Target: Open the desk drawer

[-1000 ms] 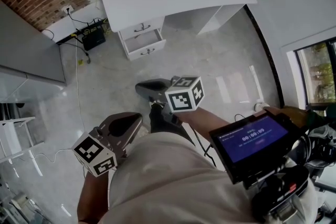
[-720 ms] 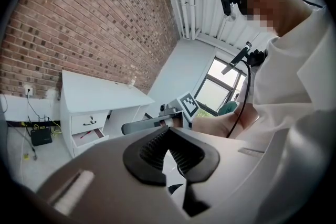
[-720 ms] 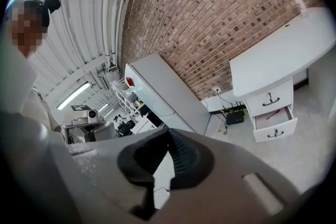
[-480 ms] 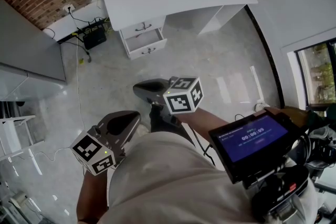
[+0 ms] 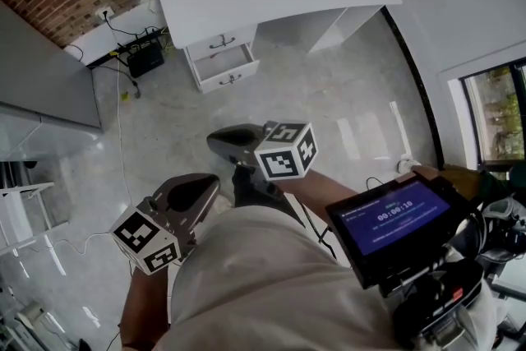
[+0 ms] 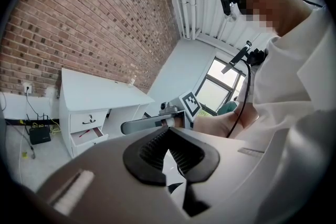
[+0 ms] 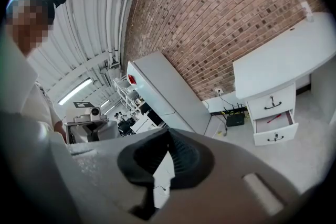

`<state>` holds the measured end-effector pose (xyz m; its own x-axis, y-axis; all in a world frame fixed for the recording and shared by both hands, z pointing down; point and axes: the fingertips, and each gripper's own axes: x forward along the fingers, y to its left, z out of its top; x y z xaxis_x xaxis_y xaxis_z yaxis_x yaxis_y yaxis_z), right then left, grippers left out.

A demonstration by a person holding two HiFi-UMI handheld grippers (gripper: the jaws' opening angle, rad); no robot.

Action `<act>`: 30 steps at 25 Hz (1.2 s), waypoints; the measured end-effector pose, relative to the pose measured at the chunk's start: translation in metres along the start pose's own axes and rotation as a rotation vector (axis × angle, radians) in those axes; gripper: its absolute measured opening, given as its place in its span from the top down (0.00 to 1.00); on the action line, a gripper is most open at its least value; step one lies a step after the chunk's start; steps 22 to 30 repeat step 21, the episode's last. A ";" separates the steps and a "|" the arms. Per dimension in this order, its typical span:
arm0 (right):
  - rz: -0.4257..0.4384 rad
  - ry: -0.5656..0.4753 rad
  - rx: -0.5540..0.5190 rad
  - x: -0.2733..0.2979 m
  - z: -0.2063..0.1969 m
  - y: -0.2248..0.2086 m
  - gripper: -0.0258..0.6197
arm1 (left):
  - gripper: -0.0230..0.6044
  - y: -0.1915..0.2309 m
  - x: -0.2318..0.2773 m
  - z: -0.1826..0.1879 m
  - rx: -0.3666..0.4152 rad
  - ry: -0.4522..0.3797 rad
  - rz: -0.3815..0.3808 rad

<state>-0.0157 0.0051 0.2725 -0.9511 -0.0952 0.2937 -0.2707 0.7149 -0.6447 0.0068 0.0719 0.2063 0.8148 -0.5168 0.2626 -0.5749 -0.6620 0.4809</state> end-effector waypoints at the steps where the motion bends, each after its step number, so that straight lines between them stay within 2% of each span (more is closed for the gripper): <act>1: -0.002 0.002 -0.002 0.000 0.000 0.000 0.96 | 0.96 0.000 0.000 0.000 -0.001 0.000 -0.001; 15: -0.017 0.021 -0.011 -0.007 -0.015 -0.003 0.96 | 0.96 -0.006 0.005 -0.008 -0.015 0.007 0.000; 18: -0.025 0.027 -0.012 0.001 -0.010 -0.015 0.96 | 0.96 0.010 0.006 -0.002 -0.022 0.006 0.007; 21: -0.032 0.041 -0.012 0.020 0.003 -0.045 0.96 | 0.96 0.046 0.014 0.008 -0.033 0.009 0.013; 30: -0.032 0.041 -0.012 0.020 0.003 -0.045 0.96 | 0.96 0.046 0.014 0.008 -0.033 0.009 0.013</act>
